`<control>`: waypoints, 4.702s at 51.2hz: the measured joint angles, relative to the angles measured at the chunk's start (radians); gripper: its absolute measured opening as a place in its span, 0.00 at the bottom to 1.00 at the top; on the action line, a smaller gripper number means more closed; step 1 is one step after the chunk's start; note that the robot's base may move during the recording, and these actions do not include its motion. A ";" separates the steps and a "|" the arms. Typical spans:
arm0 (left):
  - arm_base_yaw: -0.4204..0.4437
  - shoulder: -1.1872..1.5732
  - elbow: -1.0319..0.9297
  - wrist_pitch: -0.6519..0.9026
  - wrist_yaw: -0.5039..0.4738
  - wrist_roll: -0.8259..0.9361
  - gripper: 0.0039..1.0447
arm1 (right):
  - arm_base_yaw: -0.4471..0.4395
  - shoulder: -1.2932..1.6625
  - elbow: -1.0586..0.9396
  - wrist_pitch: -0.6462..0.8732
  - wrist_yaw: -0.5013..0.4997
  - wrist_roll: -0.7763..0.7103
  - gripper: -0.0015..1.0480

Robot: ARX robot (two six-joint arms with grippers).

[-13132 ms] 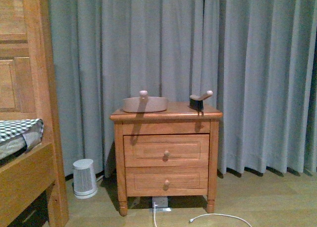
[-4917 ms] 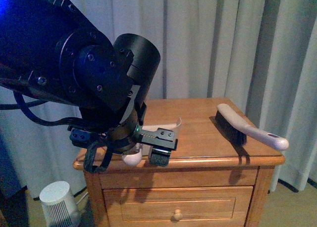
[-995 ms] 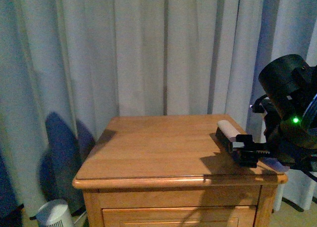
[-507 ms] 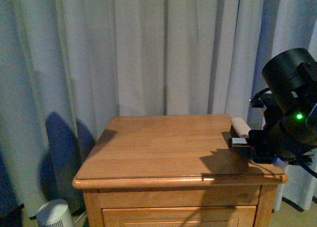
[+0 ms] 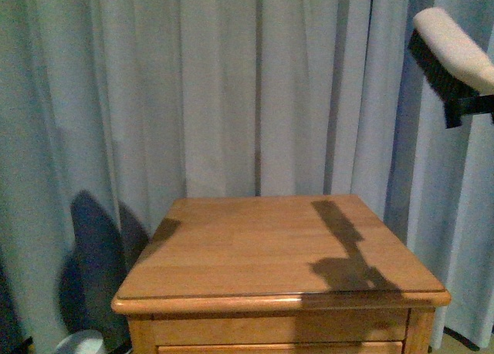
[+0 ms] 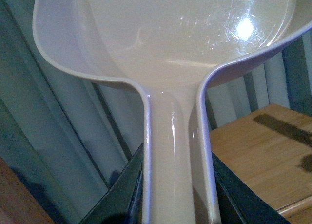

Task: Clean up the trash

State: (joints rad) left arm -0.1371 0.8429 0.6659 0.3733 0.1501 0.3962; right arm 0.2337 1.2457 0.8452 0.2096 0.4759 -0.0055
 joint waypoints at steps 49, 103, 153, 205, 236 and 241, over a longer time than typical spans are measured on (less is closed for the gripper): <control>0.000 0.000 0.000 0.000 0.000 0.000 0.27 | 0.157 -0.545 -0.302 0.009 0.262 -0.099 0.21; 0.003 -0.002 0.000 0.000 -0.011 -0.001 0.27 | 0.158 -0.546 -0.303 0.011 0.251 -0.104 0.21; 0.002 -0.003 -0.003 -0.001 -0.002 -0.001 0.27 | 0.154 -0.545 -0.307 0.011 0.264 -0.108 0.20; 0.064 0.073 0.204 -0.572 0.095 -0.113 0.27 | 0.156 -0.544 -0.307 0.011 0.260 -0.116 0.20; 0.383 0.402 0.308 -0.798 0.372 0.595 0.26 | 0.155 -0.544 -0.307 0.011 0.264 -0.116 0.20; 0.414 0.452 0.309 -0.779 0.359 0.697 0.26 | 0.155 -0.544 -0.307 0.011 0.264 -0.116 0.20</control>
State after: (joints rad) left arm 0.2764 1.2949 0.9752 -0.4053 0.5091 1.0927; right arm 0.3885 0.7017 0.5381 0.2211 0.7403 -0.1211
